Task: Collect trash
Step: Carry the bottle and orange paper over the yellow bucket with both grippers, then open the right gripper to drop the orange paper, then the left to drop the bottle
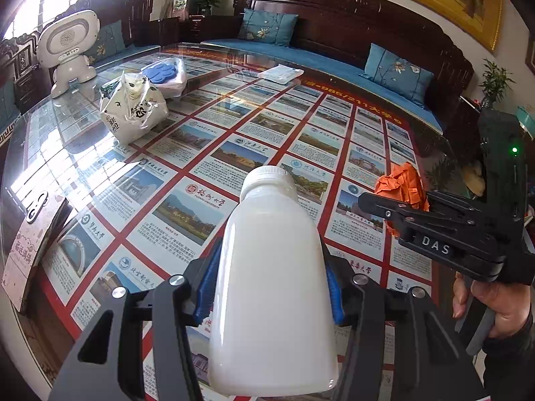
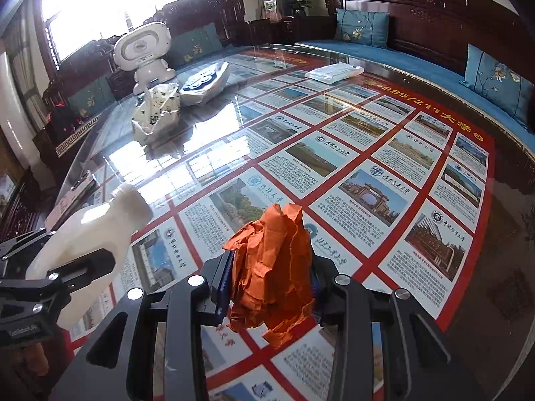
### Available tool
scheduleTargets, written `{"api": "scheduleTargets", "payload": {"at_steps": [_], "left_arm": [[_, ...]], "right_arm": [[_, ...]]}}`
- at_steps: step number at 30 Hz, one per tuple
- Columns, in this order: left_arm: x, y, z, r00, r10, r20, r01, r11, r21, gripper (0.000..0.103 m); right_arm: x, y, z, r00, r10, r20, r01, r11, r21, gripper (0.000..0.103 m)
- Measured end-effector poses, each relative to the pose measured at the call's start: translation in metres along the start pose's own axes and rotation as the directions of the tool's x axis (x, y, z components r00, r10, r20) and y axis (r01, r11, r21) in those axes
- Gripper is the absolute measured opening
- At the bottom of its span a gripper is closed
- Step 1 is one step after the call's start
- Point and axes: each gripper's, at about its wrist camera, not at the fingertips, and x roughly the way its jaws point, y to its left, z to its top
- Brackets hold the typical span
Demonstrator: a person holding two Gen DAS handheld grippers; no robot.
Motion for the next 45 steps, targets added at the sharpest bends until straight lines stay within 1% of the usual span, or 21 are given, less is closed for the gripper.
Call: {"api": "scheduleTargets", "payload": {"at_steps": [3,6,8,12,16,18,22,24,32,37,40,41,43,45], "left_arm": [[-0.007,-0.009,-0.007,1.0,-0.024,-0.014,0.024,0.999,0.034,0.053],[-0.018,-0.024,-0.017,0.999,-0.038,-0.02,0.039,0.996,0.084,0.053],[-0.027,-0.036,-0.024,0.998,-0.059,-0.028,0.062,0.991,0.118,0.053],[-0.046,-0.066,-0.04,0.995,-0.091,-0.039,0.097,0.977,0.191,0.053],[-0.063,-0.104,-0.057,0.985,-0.156,-0.072,0.169,0.951,0.257,0.053],[-0.068,-0.126,-0.067,0.98,-0.181,-0.088,0.199,0.932,0.302,0.053],[-0.075,-0.172,-0.084,0.965,-0.229,-0.13,0.262,0.891,0.371,0.053],[-0.078,-0.191,-0.092,0.959,-0.244,-0.143,0.282,0.871,0.402,0.053],[-0.078,-0.273,-0.119,0.927,-0.307,-0.215,0.375,0.778,0.504,0.053],[-0.062,-0.325,-0.138,0.902,-0.325,-0.284,0.431,0.718,0.546,0.053],[-0.043,-0.356,-0.15,0.875,-0.334,-0.351,0.482,0.68,0.553,0.053],[-0.037,-0.366,-0.153,0.868,-0.332,-0.369,0.493,0.669,0.557,0.053],[-0.024,-0.385,-0.161,0.86,-0.324,-0.395,0.505,0.654,0.563,0.053],[-0.011,-0.401,-0.168,0.852,-0.313,-0.42,0.515,0.647,0.562,0.053]], "right_arm": [[-0.022,0.005,-0.011,1.0,0.015,-0.008,-0.016,0.999,-0.033,0.036],[-0.044,0.009,-0.027,0.999,0.033,-0.025,-0.034,0.998,-0.051,0.036],[-0.061,0.012,-0.039,0.999,0.04,-0.03,-0.042,0.997,-0.064,0.036],[-0.101,0.013,-0.067,0.999,0.036,-0.011,-0.037,0.997,-0.073,0.036],[-0.138,0.006,-0.097,1.0,0.004,0.007,-0.003,0.999,-0.053,0.036],[-0.155,-0.001,-0.113,1.0,-0.006,0.008,0.007,0.999,-0.036,0.036],[-0.187,-0.019,-0.144,0.999,-0.054,0.005,0.054,0.999,0.001,0.036],[-0.204,-0.032,-0.16,0.997,-0.078,0.001,0.078,0.997,0.027,0.036],[-0.254,-0.079,-0.218,0.982,-0.188,-0.023,0.19,0.974,0.126,0.036],[-0.277,-0.114,-0.254,0.969,-0.243,-0.05,0.248,0.949,0.196,0.036],[-0.284,-0.136,-0.277,0.961,-0.263,-0.08,0.275,0.928,0.25,0.037],[-0.286,-0.142,-0.284,0.959,-0.267,-0.091,0.282,0.923,0.262,0.037],[-0.286,-0.156,-0.299,0.956,-0.27,-0.117,0.293,0.911,0.289,0.037],[-0.285,-0.167,-0.313,0.953,-0.27,-0.14,0.301,0.901,0.312,0.037]]}}
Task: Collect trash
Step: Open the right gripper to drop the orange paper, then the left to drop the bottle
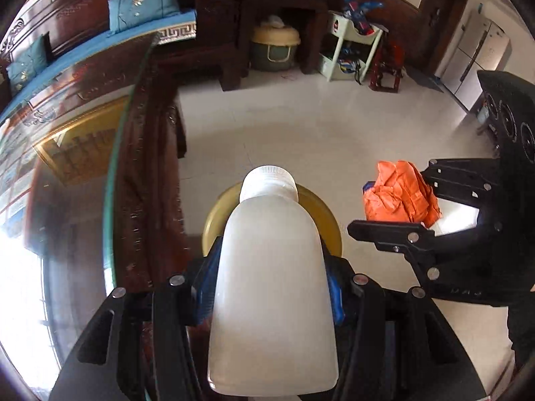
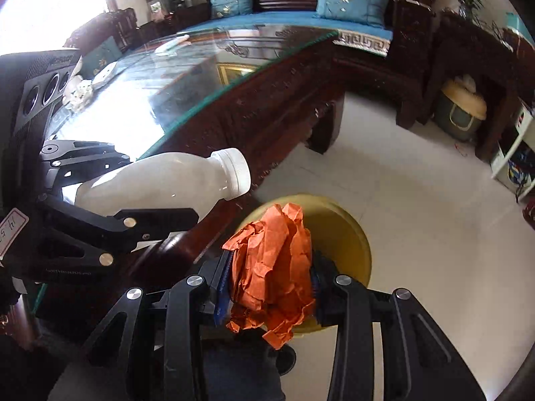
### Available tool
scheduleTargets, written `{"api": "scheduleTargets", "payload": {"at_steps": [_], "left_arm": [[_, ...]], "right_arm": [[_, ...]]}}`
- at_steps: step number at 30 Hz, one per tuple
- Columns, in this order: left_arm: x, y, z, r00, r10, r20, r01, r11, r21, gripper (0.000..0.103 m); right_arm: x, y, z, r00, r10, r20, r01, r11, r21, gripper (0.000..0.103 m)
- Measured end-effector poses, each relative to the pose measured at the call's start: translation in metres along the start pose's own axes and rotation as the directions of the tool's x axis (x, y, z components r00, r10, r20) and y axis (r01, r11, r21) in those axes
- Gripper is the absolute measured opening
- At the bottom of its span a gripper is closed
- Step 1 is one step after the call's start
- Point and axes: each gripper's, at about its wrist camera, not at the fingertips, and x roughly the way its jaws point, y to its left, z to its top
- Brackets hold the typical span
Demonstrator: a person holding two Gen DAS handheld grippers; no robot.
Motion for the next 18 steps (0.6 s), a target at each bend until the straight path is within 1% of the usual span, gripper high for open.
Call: {"api": "scheduleTargets", "payload": {"at_steps": [6,8,10,12,16,18], "left_arm": [[0.047,-0.012,0.015,0.998,-0.004,-0.067,0.004,1.0,-0.003,0.053],[0.059,-0.012,0.016,0.996,0.005,-0.088,-0.006,1.0,-0.006,0.053],[0.068,-0.012,0.018,0.994,0.013,-0.107,-0.013,1.0,-0.008,0.053],[0.074,-0.009,0.016,0.992,0.019,-0.122,-0.02,1.0,-0.012,0.053],[0.087,-0.006,0.015,0.987,0.026,-0.158,-0.029,0.999,-0.015,0.053],[0.093,-0.007,0.014,0.984,0.024,-0.178,-0.027,1.0,-0.014,0.053]], "right_arm": [[0.029,-0.036,-0.016,0.998,-0.003,-0.062,0.007,0.998,0.061,0.037],[0.043,-0.044,-0.019,0.996,0.001,-0.089,0.005,0.998,0.062,0.039],[0.055,-0.047,-0.021,0.994,-0.006,-0.108,0.011,0.999,0.052,0.048],[0.068,-0.049,-0.024,0.991,-0.015,-0.132,0.019,0.999,0.03,0.053],[0.078,-0.06,-0.028,0.991,0.011,-0.13,-0.003,0.998,0.056,0.055],[0.078,-0.065,-0.028,0.992,0.009,-0.122,-0.001,0.998,0.069,0.055]]}}
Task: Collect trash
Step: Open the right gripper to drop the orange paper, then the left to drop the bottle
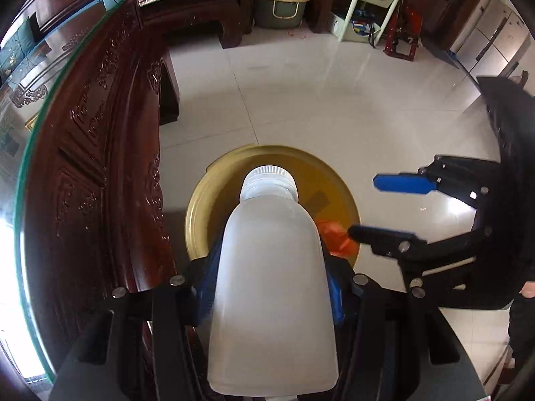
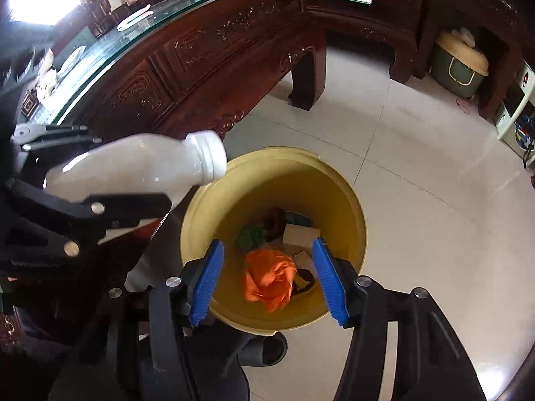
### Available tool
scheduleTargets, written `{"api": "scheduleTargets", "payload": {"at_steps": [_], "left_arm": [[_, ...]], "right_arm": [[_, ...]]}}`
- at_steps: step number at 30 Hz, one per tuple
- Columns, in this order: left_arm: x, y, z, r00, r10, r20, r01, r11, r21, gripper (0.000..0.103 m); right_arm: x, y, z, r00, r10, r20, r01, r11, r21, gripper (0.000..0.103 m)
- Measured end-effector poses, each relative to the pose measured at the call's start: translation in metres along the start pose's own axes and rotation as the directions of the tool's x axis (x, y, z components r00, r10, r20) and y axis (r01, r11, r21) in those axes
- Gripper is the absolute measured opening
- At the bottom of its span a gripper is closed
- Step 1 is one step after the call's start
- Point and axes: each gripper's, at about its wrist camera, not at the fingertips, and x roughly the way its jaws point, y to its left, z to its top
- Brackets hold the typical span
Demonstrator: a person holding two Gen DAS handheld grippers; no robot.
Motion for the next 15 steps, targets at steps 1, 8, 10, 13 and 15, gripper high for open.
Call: {"api": "scheduleTargets", "payload": {"at_steps": [1,8,10,13,15], "left_arm": [[0.002,0.0,0.0,1.0,-0.002,-0.007,0.002,1.0,0.004,0.053],[0.008,-0.006,0.0,1.0,-0.008,-0.02,0.009,1.0,0.03,0.053],[0.01,-0.009,0.001,1.0,-0.009,-0.022,0.01,0.999,0.037,0.053],[0.013,-0.013,0.003,1.0,-0.008,-0.026,0.01,0.999,0.05,0.053],[0.015,-0.015,0.004,0.999,-0.011,-0.03,0.012,0.998,0.055,0.053]], "right_arm": [[-0.002,-0.001,-0.002,1.0,-0.001,0.004,0.001,1.0,0.005,0.055],[-0.004,-0.01,-0.007,1.0,-0.009,-0.003,0.009,0.999,0.033,0.056],[-0.005,-0.01,-0.007,1.0,-0.014,-0.005,0.014,0.999,0.032,0.056],[-0.007,-0.01,-0.008,1.0,-0.015,-0.008,0.015,0.999,0.032,0.058],[-0.008,-0.009,-0.009,1.0,-0.02,-0.012,0.02,0.999,0.03,0.058]]}}
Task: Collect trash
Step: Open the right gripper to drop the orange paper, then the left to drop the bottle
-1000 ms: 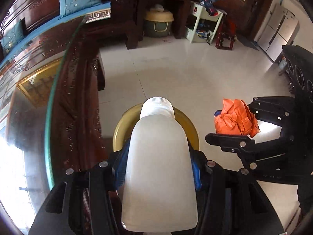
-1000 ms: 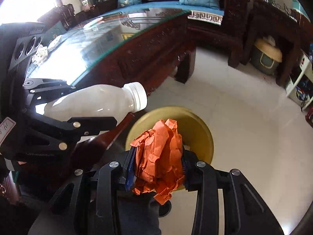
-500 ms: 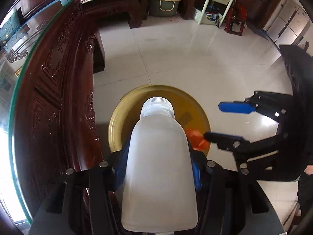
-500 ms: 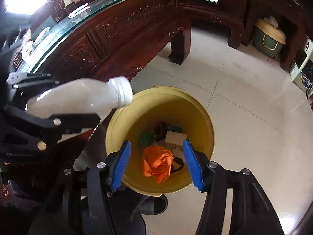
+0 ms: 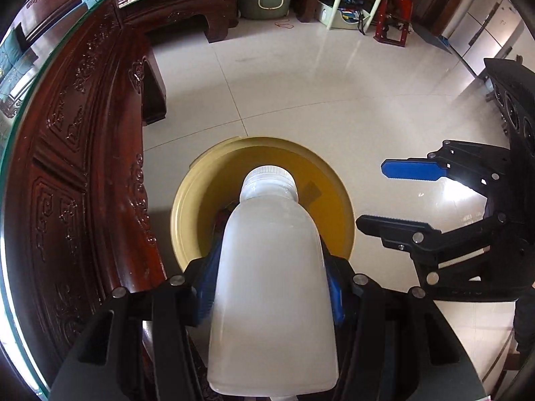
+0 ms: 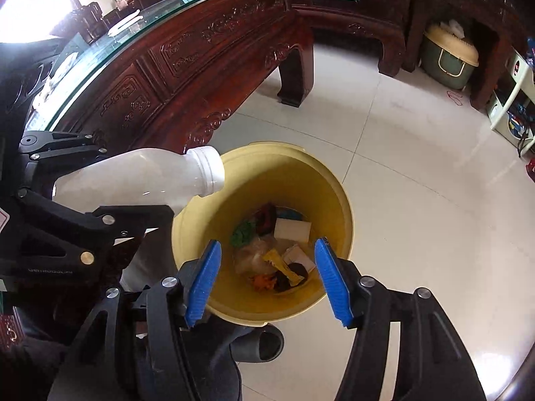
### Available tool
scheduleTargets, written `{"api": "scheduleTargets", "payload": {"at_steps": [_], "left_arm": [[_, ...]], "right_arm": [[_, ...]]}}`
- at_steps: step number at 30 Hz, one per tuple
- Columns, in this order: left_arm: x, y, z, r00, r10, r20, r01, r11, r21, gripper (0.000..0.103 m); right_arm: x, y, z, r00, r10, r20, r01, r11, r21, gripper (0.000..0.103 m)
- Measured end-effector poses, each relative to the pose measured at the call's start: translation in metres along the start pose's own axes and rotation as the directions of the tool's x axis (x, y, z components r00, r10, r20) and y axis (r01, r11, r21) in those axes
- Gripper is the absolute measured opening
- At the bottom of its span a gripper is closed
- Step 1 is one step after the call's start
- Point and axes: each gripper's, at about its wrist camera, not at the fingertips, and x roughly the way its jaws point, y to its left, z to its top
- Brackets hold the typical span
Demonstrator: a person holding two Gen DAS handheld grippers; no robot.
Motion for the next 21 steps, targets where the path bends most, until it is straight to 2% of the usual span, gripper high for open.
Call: {"api": "scheduleTargets", "payload": {"at_steps": [8,13,21], "left_arm": [[0.009,-0.011,0.007,1.0,-0.017,-0.027,0.017,0.999,0.033,0.053],[0.01,-0.014,0.011,1.0,-0.01,-0.016,0.011,0.999,0.035,0.061],[0.012,-0.014,0.011,1.0,-0.005,-0.023,0.006,0.999,0.033,0.061]], "right_arm": [[-0.002,-0.005,-0.002,1.0,-0.023,0.002,0.023,1.0,0.01,0.058],[-0.003,-0.011,-0.005,0.999,-0.036,0.007,0.035,0.999,0.028,0.059],[0.0,-0.012,-0.008,0.999,-0.036,-0.005,0.036,0.999,0.017,0.059]]}}
